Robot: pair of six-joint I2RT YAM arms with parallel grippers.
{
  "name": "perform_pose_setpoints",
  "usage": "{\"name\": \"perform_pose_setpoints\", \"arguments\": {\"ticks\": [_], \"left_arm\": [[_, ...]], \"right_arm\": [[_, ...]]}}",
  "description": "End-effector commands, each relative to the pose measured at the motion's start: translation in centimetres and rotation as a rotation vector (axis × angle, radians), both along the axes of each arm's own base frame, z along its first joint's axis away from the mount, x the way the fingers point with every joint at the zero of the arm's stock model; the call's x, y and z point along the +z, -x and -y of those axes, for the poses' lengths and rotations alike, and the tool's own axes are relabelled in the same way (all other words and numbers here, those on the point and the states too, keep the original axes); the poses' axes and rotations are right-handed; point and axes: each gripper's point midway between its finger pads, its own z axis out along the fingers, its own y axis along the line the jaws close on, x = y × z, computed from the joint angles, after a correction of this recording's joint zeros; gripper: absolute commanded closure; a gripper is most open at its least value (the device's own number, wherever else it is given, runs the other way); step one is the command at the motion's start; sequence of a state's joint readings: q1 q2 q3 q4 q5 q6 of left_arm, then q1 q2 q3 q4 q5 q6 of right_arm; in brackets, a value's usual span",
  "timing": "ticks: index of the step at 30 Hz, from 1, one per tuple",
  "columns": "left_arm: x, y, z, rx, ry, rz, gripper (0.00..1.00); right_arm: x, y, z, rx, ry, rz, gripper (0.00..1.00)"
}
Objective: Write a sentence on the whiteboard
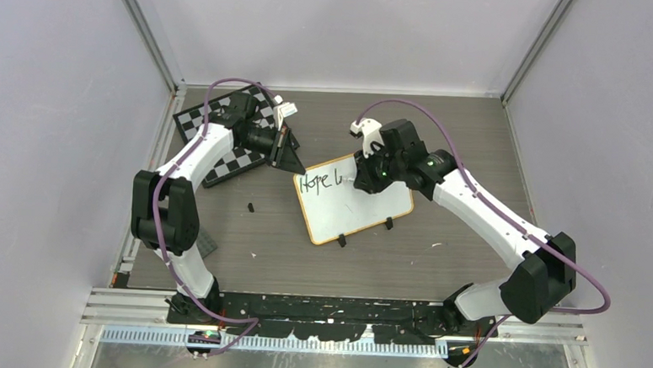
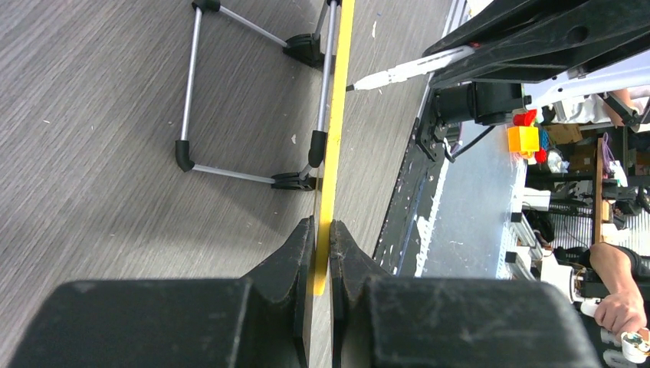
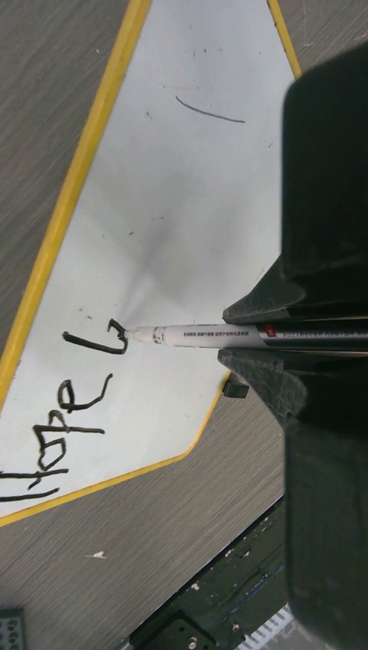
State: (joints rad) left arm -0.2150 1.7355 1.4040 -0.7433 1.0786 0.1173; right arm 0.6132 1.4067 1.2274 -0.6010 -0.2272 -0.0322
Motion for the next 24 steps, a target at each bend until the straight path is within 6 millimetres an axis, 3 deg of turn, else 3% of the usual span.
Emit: {"name": "perform_pose_setpoints", "arguments": {"ticks": [1, 15, 24], "left_arm": [[-1.3, -0.2, 0.4, -0.013, -0.049, 0.007, 1.00], [-1.2, -0.1, 0.4, -0.016, -0.050, 0.011, 1.00], [-1.3, 0.0, 0.3, -0.016, -0.053, 0.011, 1.00]], "right_arm": [[5.3, -0.7, -0.8, 0.016, -0.082, 0.113, 1.00], [3.5, -2.5, -0.6, -0.029, -0.027, 0.122, 1.00], [2.1, -2.6, -0.3, -0.032, 0.002, 0.107, 1.00]]}}
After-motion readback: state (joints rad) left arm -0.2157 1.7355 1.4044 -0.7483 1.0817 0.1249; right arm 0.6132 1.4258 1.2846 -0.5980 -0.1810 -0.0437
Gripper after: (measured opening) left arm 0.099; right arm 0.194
